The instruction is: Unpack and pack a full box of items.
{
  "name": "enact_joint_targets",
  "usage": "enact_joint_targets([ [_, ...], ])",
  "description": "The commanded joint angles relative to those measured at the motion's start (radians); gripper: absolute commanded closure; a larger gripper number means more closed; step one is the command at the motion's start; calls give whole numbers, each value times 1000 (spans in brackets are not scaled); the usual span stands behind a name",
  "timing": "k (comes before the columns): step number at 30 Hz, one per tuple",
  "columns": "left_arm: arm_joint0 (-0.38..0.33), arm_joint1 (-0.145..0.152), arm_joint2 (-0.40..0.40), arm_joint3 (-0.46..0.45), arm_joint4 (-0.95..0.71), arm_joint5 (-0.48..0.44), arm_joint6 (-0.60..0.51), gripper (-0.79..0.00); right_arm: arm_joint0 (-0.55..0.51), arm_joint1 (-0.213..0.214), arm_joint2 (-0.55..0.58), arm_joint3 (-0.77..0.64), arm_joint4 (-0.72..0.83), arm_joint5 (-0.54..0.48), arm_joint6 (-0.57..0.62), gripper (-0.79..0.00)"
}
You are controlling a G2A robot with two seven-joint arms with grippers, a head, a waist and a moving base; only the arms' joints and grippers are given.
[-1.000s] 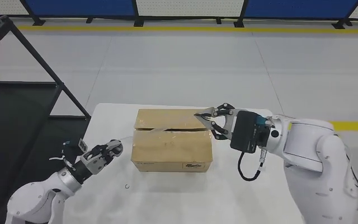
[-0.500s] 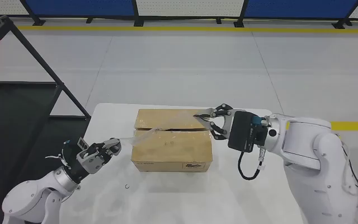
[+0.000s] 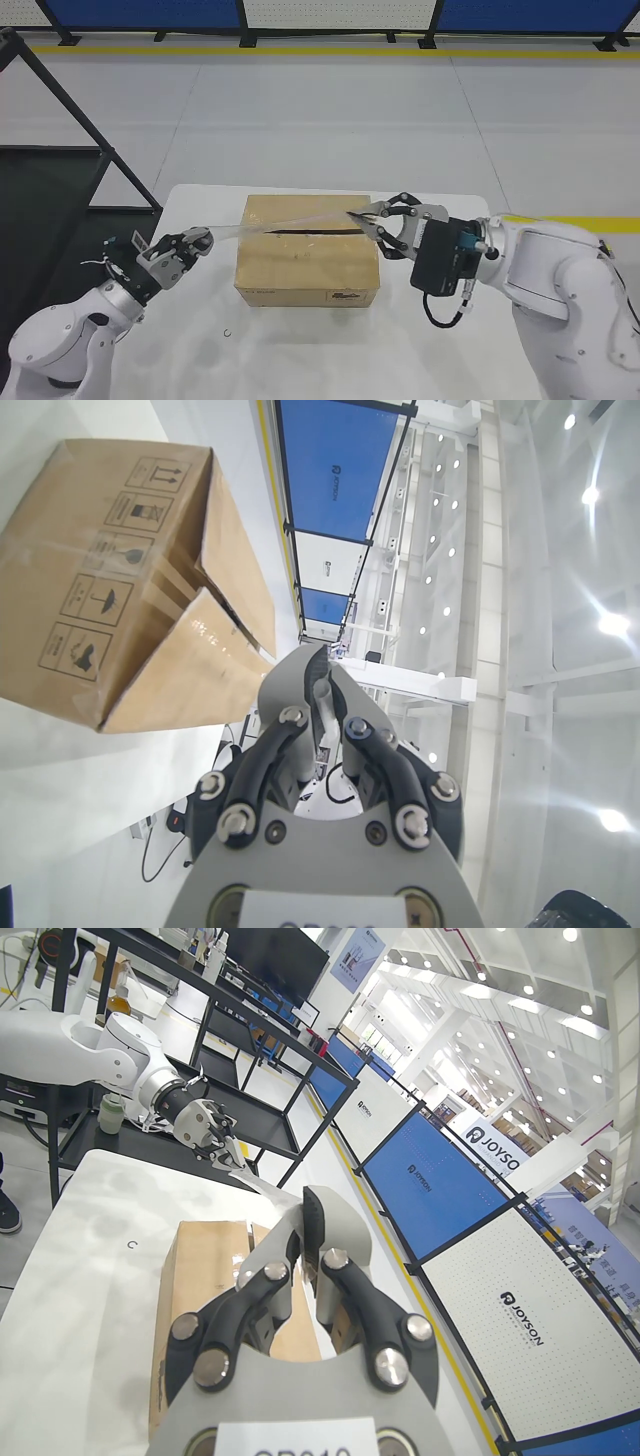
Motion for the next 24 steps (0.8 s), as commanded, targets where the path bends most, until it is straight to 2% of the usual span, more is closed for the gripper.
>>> enact_joint_targets([
  [1, -7, 2, 4, -2, -1, 3, 10, 0, -4, 3, 2, -1, -6, 2, -10, -785],
  [19, -45, 21, 9, -21, 8, 28, 55, 0, -29, 30, 31, -16, -26, -3, -29, -785],
  [24, -49, 27, 12, -39, 67, 5, 96, 0, -36, 37, 36, -17, -27, 1, -34, -785],
])
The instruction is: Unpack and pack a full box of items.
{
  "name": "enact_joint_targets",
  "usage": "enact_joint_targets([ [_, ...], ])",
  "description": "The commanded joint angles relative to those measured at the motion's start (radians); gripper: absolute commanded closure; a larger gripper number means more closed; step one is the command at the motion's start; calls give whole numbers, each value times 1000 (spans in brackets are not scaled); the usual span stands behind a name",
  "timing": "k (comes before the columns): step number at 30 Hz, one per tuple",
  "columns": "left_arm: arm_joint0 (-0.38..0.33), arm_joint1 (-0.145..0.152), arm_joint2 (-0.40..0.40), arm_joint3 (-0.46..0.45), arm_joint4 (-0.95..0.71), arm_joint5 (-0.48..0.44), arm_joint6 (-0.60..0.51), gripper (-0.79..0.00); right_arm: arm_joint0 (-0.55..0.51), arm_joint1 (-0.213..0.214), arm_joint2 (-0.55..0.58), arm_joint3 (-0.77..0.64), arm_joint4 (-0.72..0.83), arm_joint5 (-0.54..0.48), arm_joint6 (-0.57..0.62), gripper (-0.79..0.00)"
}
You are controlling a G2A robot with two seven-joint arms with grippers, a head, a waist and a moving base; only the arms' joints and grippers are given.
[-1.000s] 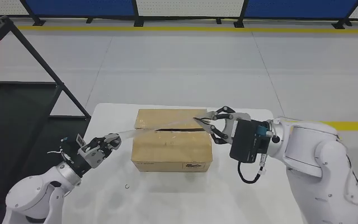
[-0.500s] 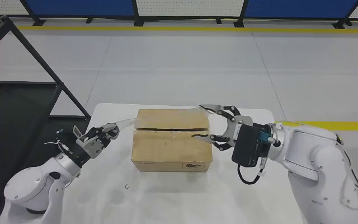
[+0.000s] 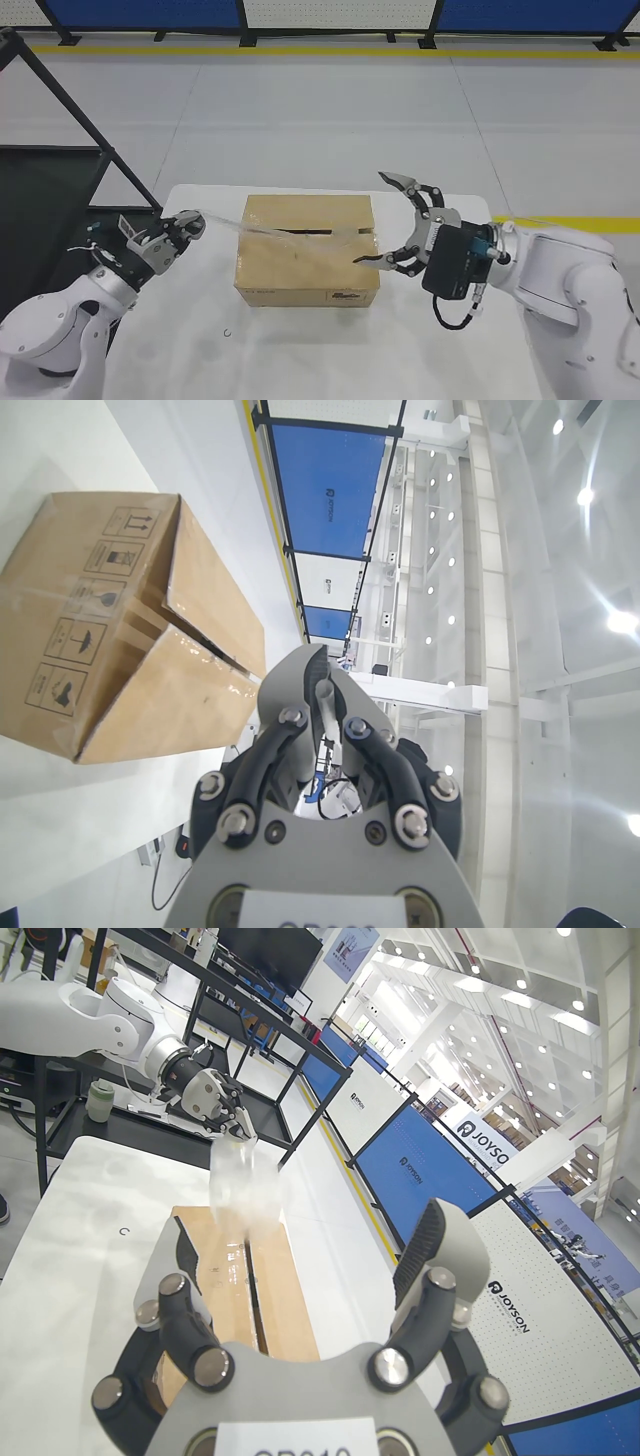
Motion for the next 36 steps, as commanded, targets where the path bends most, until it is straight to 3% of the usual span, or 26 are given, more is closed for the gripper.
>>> enact_joint_targets([
  [1, -2, 2, 3, -9, 32, -13, 23, 0, -4, 2, 4, 1, 5, 6, -5, -785],
  [11, -2, 4, 35, -37, 93, -34, 130, 0, -90, 14, 59, -41, 72, 93, -43, -785],
  [26, -52, 0, 92, -10, 32, 63, 233, 0, -131, 18, 51, -69, 95, 102, 5, -785],
  [29, -64, -4, 99, -2, -11, 73, 256, 0, -164, 20, 41, -64, 173, 136, 67, -785],
  [31, -69, -6, 104, 2, -30, 79, 275, 0, -184, 22, 43, -28, 317, 178, 148, -785],
  [34, -74, -9, 108, 12, -61, 85, 303, 0, -184, 33, 47, 12, 581, 228, 366, -785],
  [36, -77, -11, 108, 21, -85, 91, 314, 0, -180, 35, 53, 10, 597, 239, 392, -785],
])
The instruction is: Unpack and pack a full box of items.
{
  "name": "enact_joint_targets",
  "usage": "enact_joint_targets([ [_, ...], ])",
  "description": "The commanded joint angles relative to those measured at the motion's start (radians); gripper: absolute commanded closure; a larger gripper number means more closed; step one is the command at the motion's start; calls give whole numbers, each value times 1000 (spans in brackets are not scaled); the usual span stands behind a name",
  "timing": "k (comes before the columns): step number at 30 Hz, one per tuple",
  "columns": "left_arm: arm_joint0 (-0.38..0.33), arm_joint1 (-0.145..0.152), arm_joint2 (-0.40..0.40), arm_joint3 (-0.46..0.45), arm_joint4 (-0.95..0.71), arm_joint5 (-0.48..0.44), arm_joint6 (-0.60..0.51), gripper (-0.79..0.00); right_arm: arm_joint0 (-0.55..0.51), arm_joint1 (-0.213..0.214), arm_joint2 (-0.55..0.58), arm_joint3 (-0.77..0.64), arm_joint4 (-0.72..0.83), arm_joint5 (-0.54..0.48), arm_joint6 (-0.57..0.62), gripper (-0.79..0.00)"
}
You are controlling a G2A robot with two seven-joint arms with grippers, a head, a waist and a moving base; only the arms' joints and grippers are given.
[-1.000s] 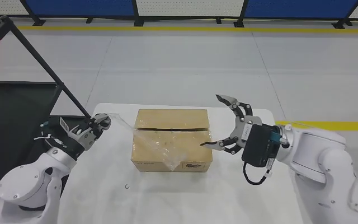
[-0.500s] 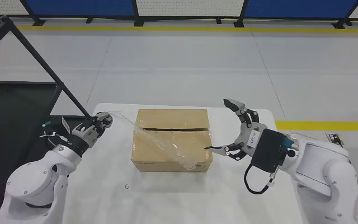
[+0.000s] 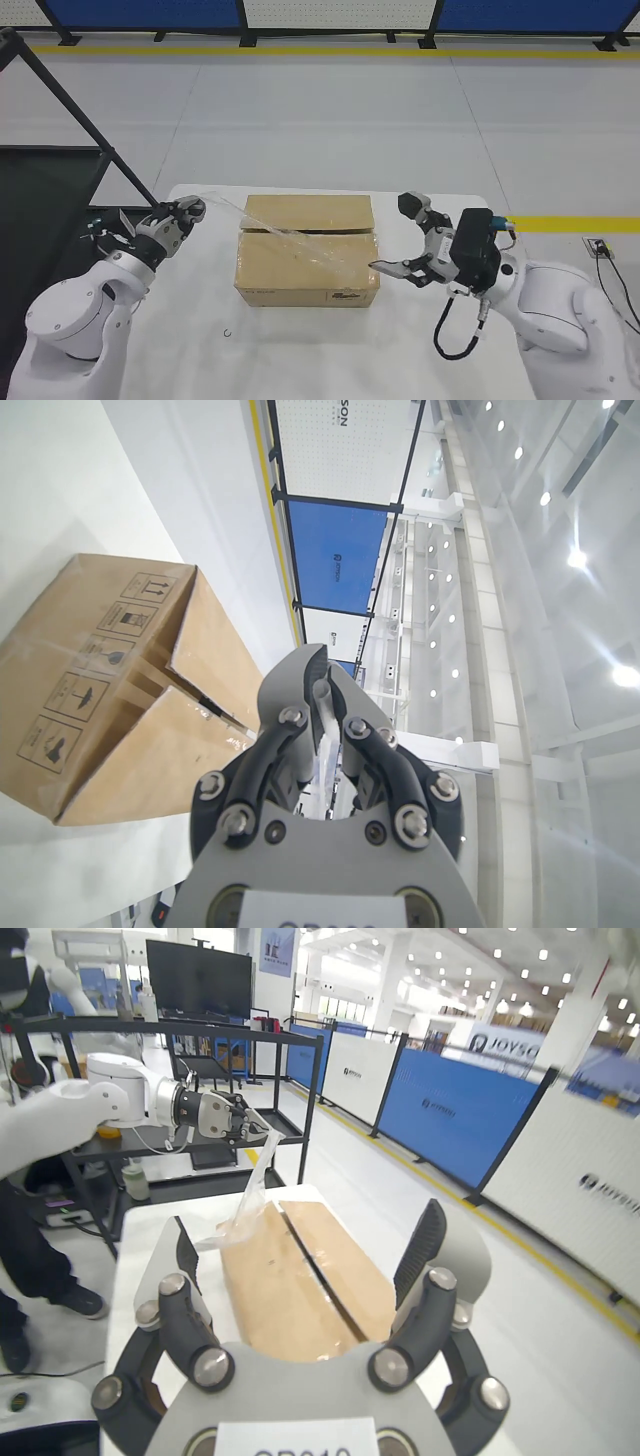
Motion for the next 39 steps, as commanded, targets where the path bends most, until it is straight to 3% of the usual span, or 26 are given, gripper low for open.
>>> enact_joint_targets([
  [1, -3, -1, -1, 9, -20, 6, 9, 0, 1, 0, 0, -3, 4, -5, -1, -785],
  [8, -4, -1, 1, 17, -35, 8, 5, 0, -8, 0, -4, -3, 9, 14, -8, -785],
  [11, -4, -1, 1, 17, -35, 8, 5, 0, -17, -1, -26, 6, 121, 52, 3, -785],
  [16, 8, -4, 0, 20, -53, -17, 30, 0, 1, 11, -26, 32, 485, 230, 249, -785],
  [18, 6, -7, 2, 22, -75, -26, 59, 0, 26, 20, 2, 25, 562, 293, 351, -785],
  [27, -19, -20, 33, 19, -157, -11, 182, 0, 21, 20, 0, 23, 556, 299, 341, -785],
  [34, -32, -29, 53, 14, -201, 21, 269, 0, 83, 14, -91, 87, 597, 550, 382, -785],
  [39, -36, -33, 71, 11, -202, 21, 314, 0, 147, 7, -148, 130, 607, 595, 383, -785],
])
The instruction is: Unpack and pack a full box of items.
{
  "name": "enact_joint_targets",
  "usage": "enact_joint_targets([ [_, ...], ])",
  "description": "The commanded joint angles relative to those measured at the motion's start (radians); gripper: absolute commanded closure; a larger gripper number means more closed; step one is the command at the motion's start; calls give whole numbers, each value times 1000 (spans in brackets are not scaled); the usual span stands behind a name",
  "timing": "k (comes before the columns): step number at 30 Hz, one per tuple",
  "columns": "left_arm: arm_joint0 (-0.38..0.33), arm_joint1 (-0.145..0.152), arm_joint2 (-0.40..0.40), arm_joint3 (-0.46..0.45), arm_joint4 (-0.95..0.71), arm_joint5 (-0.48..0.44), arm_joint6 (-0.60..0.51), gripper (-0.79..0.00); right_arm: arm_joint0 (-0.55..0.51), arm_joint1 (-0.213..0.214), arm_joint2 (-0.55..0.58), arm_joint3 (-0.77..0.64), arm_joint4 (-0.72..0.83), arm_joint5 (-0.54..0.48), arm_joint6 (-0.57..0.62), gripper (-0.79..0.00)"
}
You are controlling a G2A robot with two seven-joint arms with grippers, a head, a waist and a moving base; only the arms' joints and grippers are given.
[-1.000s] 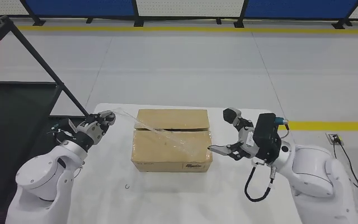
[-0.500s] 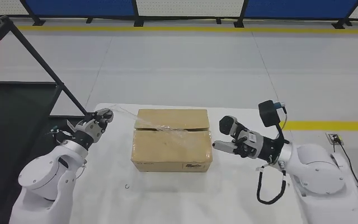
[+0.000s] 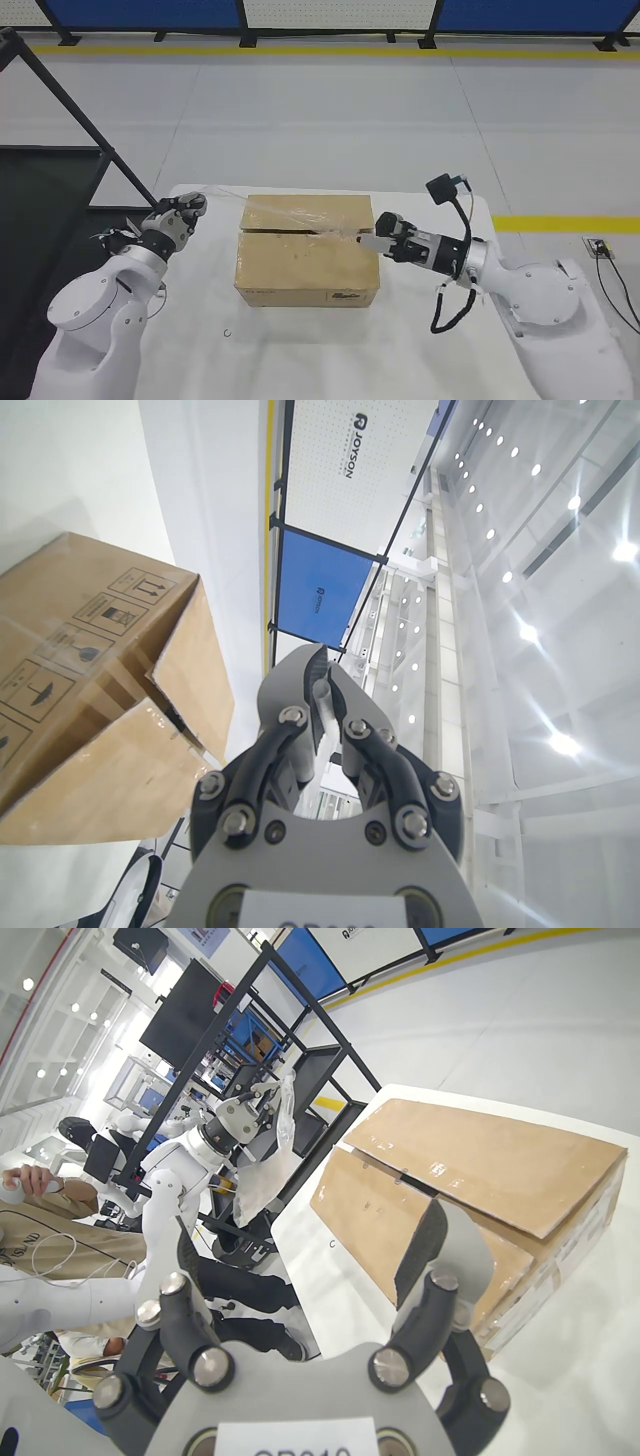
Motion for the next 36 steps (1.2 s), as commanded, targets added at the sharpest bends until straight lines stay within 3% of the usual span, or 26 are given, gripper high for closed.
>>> enact_joint_targets([
  [1, -1, -2, 6, 0, -5, -2, 14, 0, 17, -2, -17, 7, -7, 11, -6, -708],
  [2, -1, -3, 6, 0, -5, -4, 23, 0, 21, -2, -23, 6, -6, 15, -10, -459],
  [3, -1, -3, 9, 0, -3, -6, 30, 0, 25, -3, -27, 4, -6, 19, -12, -351],
  [4, -2, -4, 11, 0, -2, -7, 38, 0, 27, -3, -30, -1, -8, 18, -15, -302],
  [15, -3, -8, 28, -1, 15, -17, 52, 0, 42, -2, -65, -18, -61, 52, -51, -169],
  [18, -3, -8, 28, -1, 17, -15, 50, 0, 48, -2, -71, -21, -124, 77, -90, 0],
  [27, -4, -10, -2, 4, -55, 31, 35, 0, 49, 1, -95, -18, -234, 3, -126, 0],
  [36, -14, -7, -19, 16, -82, 83, 23, 0, 12, 16, -72, -47, -357, -243, -189, 0],
])
